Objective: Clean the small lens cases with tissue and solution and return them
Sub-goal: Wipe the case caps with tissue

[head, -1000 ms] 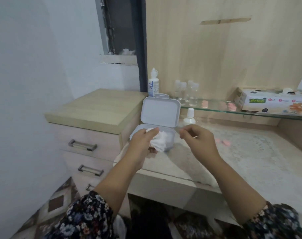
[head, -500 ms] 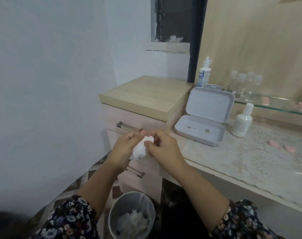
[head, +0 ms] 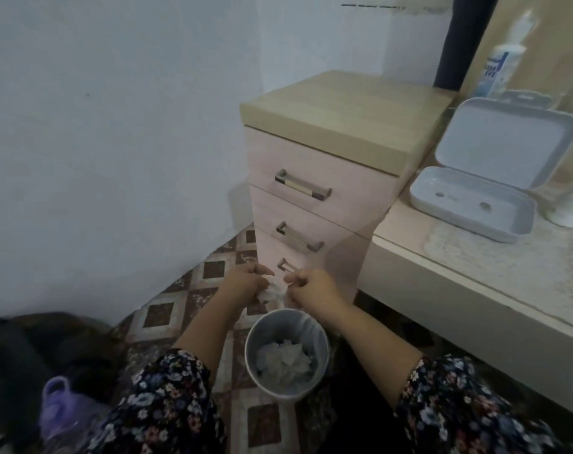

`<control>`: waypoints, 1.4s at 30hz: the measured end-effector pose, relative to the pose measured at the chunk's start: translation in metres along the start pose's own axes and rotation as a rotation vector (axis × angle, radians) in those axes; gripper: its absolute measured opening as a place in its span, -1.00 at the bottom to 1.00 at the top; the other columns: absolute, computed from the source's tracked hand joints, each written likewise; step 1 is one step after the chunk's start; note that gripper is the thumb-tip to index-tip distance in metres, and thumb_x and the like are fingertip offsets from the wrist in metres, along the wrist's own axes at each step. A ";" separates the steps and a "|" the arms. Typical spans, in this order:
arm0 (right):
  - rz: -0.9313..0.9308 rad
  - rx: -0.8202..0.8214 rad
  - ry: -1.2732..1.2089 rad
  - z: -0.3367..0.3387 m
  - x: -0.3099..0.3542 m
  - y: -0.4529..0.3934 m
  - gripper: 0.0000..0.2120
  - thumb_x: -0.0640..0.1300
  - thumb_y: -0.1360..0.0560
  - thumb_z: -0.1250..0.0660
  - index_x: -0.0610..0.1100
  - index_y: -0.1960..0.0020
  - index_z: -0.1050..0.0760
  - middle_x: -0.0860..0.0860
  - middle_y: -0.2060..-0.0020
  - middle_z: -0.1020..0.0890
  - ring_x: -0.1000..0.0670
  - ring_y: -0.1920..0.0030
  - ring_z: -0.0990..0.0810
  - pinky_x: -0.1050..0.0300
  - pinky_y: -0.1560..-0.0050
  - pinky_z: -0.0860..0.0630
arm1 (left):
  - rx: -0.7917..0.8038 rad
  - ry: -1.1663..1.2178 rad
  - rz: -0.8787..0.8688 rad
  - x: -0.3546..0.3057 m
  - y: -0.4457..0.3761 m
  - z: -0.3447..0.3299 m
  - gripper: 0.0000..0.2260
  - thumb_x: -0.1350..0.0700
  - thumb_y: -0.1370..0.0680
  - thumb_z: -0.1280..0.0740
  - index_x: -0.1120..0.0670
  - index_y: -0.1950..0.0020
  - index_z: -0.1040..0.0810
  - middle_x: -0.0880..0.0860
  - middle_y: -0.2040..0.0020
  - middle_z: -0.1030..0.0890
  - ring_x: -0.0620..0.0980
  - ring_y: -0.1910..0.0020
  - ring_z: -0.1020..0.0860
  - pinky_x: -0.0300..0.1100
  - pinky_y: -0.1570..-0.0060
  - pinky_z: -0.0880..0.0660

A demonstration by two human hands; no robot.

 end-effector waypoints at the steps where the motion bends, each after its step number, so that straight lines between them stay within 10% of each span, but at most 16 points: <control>1: -0.048 0.021 -0.038 -0.006 -0.007 -0.004 -0.73 -0.34 -0.49 -0.29 -0.21 -0.16 -0.58 -0.15 0.01 -0.65 -0.07 0.02 -0.63 0.09 -0.09 -0.57 | -0.015 -0.034 0.026 0.009 -0.005 0.000 -0.79 0.48 -0.45 -0.24 0.20 0.20 -0.52 0.17 0.28 -0.54 0.05 0.36 -0.51 -0.26 0.55 -0.47; 5: -0.280 0.104 -0.207 -0.028 -0.034 -0.012 -0.88 -0.36 -0.52 -0.29 -0.18 0.03 -0.53 -0.10 0.28 -0.58 0.04 0.37 -0.54 0.27 0.39 -0.51 | 0.001 -0.233 0.088 0.045 -0.024 -0.005 -0.81 0.47 -0.42 -0.30 0.20 0.16 -0.56 0.16 0.19 -0.57 0.09 0.19 -0.55 -0.15 0.30 -0.56; 13: -0.427 0.071 -0.292 -0.043 -0.070 -0.020 -0.79 -0.37 -0.53 -0.26 -0.12 0.20 -0.49 -0.07 0.33 -0.53 0.04 0.41 -0.45 0.26 0.43 -0.41 | -0.024 -0.328 0.162 0.092 -0.045 -0.020 -0.77 0.44 -0.39 -0.31 0.15 0.12 -0.61 0.21 0.04 -0.62 0.16 0.06 -0.59 0.04 0.05 -0.60; 19: -0.442 0.016 -0.359 -0.038 -0.077 -0.021 -0.81 -0.40 -0.51 -0.25 -0.16 0.17 -0.52 -0.11 0.32 -0.56 -0.02 0.36 -0.50 0.12 0.29 -0.46 | 0.035 -0.313 0.159 0.091 -0.041 -0.038 -0.59 0.41 -0.47 -0.29 0.22 -0.31 -0.48 0.26 -0.07 -0.58 0.14 0.14 -0.56 0.05 0.04 -0.57; 32: -0.278 -0.027 -0.431 0.001 -0.051 -0.012 -0.86 -0.33 -0.52 -0.28 -0.12 0.05 -0.54 -0.12 0.15 -0.60 -0.04 0.25 -0.53 0.13 0.29 -0.44 | 0.078 -0.295 -0.077 0.006 -0.011 -0.054 -0.86 0.36 -0.50 -0.26 0.17 0.16 -0.55 0.10 0.29 -0.59 -0.07 0.41 -0.53 -0.28 0.49 -0.46; 37: -0.027 -0.107 -0.346 0.029 -0.018 0.006 -0.86 -0.19 -0.56 -0.27 -0.04 0.15 -0.52 -0.07 0.14 -0.65 -0.08 0.06 -0.62 -0.02 -0.02 -0.56 | 0.011 -0.309 -0.256 -0.043 0.015 -0.057 -0.93 0.26 -0.48 -0.34 0.18 0.21 -0.55 0.04 0.39 -0.55 -0.07 0.46 -0.48 -0.25 0.48 -0.44; 42: 0.156 -0.231 -0.454 0.061 0.015 0.033 -0.87 -0.29 -0.52 -0.31 -0.08 0.14 -0.50 -0.10 0.22 -0.64 -0.13 0.14 -0.64 0.06 0.12 -0.58 | -0.088 -0.225 -0.459 -0.093 0.043 -0.063 -0.91 0.31 -0.44 -0.32 0.22 0.27 -0.53 0.08 0.46 -0.50 0.00 0.49 -0.42 -0.21 0.48 -0.34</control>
Point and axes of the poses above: each hand's wrist, its own y-axis away from the middle knuckle, its own z-axis out of the back of the hand, x = y × z, the point moved 5 cm from there along -y, towards the middle knuckle
